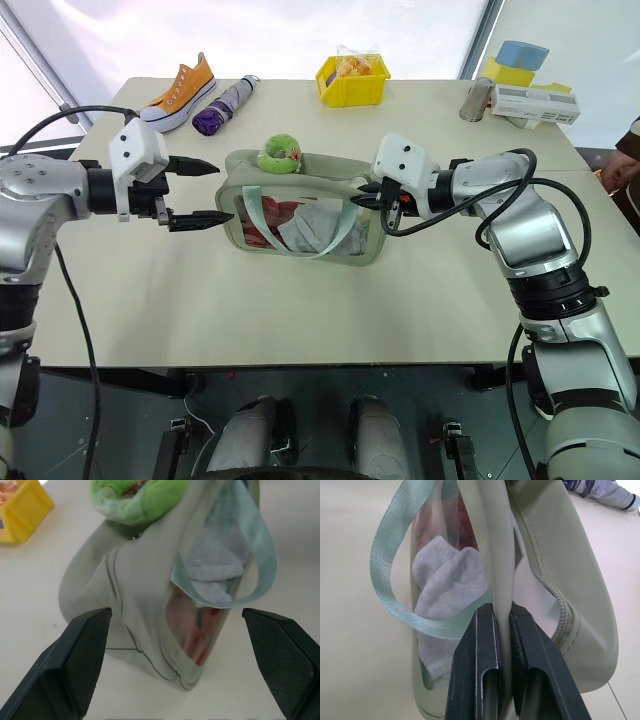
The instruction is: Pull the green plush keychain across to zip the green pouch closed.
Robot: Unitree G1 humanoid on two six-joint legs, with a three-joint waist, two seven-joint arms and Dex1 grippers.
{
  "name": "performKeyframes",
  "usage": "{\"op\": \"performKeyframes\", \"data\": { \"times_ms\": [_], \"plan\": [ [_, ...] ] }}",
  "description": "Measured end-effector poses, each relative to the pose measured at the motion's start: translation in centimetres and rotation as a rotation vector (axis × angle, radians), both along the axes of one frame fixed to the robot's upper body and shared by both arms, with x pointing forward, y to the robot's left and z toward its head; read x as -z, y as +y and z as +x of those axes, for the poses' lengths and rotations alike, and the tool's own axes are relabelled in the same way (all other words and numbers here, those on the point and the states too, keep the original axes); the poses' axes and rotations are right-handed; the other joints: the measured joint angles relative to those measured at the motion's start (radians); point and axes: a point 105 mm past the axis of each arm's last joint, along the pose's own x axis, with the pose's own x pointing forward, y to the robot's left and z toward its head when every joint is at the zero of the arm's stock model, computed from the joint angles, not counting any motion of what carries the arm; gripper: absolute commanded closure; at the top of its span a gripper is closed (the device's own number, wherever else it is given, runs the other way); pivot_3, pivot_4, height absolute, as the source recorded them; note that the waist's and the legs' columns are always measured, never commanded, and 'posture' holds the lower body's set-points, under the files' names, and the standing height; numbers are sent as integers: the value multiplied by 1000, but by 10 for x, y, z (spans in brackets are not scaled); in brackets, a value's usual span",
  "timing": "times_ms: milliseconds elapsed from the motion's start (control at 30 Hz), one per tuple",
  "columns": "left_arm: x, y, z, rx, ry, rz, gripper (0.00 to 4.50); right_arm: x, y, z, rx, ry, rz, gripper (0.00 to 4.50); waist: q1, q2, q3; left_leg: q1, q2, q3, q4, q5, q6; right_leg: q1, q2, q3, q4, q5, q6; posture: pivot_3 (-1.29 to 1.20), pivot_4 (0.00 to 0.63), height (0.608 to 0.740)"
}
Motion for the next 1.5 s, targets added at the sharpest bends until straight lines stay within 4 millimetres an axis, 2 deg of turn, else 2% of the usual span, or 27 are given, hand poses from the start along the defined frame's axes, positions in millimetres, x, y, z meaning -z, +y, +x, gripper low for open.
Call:
{"op": "performKeyframes", "data": {
  "times_ms": [33, 233, 267, 333, 433, 533, 600, 667, 767, 833, 933, 1067, 1200, 1333, 1433, 1500],
  "plan": [
    [0, 0, 3, -15, -23, 2, 888, 0, 1, 0, -2, 1, 1, 4500, 0, 0, 0, 0, 0, 0, 0, 0, 0, 0, 0, 0, 0, 0, 0, 0, 150, 740],
    [12, 0, 16, -52, -28, -17, 4119, -1, 2, 0, -5, 1, 4, 4500, -1, 0, 0, 0, 0, 1, 0, 0, 0, 0, 0, 0, 0, 0, 0, 0, 150, 740],
    [13, -1, 16, -47, -26, -18, 4481, -1, 2, 0, -4, 2, 5, 4500, -1, 0, 0, 0, 0, 1, 0, 0, 0, 0, 0, 0, 0, 0, 0, 0, 150, 740],
    [13, -1, 15, -44, -25, -17, 4481, 0, 2, 0, 0, 7, 7, 4500, -1, 0, 0, 0, 0, 1, 0, 0, 0, 0, 0, 0, 0, 0, 0, 0, 150, 740],
    [13, -2, 15, -45, -18, -17, 4500, 0, 2, 0, 1, 26, 15, 3368, -1, 0, 0, 0, 0, 1, 0, 0, 0, 0, 0, 0, 0, 0, 0, 0, 150, 740],
    [13, -3, 14, -42, -14, -13, 4500, -2, 3, -1, -6, 49, 24, 1859, -1, 0, 0, 0, 0, 1, 0, 0, 0, 0, 0, 0, 0, 0, 0, 0, 150, 740],
    [12, -3, 14, -42, -16, -11, 4500, -14, 5, 2, -3, 62, 62, 1859, -1, 0, 0, 0, 0, 1, 0, 0, 0, -1, 0, 0, 0, 0, 0, 0, 150, 740],
    [13, -2, 13, -43, -15, -9, 4500, -41, 12, 3, -23, 54, 154, 1859, -1, 0, 0, 0, 0, 1, 0, 0, 0, -1, 0, 0, 0, 0, 0, 0, 150, 740],
    [12, -3, 12, -44, -8, -8, 4500, -77, 33, 9, -54, 51, 319, 1859, -4, 0, 0, 0, 0, 1, 0, 0, 0, -1, 0, 0, 1, 0, 0, 0, 150, 740],
    [12, -5, 11, -38, -9, -7, 4500, -85, 49, 15, -57, 77, 387, 1859, -4, 0, 0, 0, 0, 1, -1, 0, 0, -1, 0, 0, 0, 0, 0, 0, 150, 740],
    [12, -6, 11, -38, -10, -7, 4500, -77, 66, 34, -2, 146, 440, 1859, -1, 0, 0, -2, 0, 1, 0, 0, 0, -2, 0, 0, 0, 0, 0, 0, 150, 740],
    [11, -7, 10, -38, -17, -2, 4500, -56, 81, 54, 71, 218, 410, 1859, -2, 0, 0, -2, 0, 1, 0, 0, 0, -3, 0, 0, 1, 0, 0, 0, 150, 740],
    [13, -6, 8, -51, -15, -4, 4500, -33, 87, 63, 107, 261, 342, 1859, -3, 0, 0, -2, 0, 1, 0, 0, 0, -3, 0, 0, 1, 0, 0, 0, 150, 740],
    [13, -7, 7, -54, -20, -2, 4500, -26, 89, 64, 100, 264, 310, 1859, -4, 0, 0, -2, 0, 1, 0, 0, 0, -3, 0, 0, 1, 0, 0, 0, 150, 740],
    [13, -7, 7, -62, -21, -4, 4500, -26, 90, 62, 85, 269, 306, 2685, -4, 0, 0, -2, 0, 1, 0, 0, 0, -3, 0, 0, 1, 0, 0, 0, 150, 740],
    [13, -7, 8, -66, -23, -4, 4500, -26, 90, 61, 74, 274, 307, 3675, -4, 0, 0, -2, 0, 1, 0, 0, 0, -3, 0, 0, 1, 0, 0, 0, 150, 740]
  ]
}}
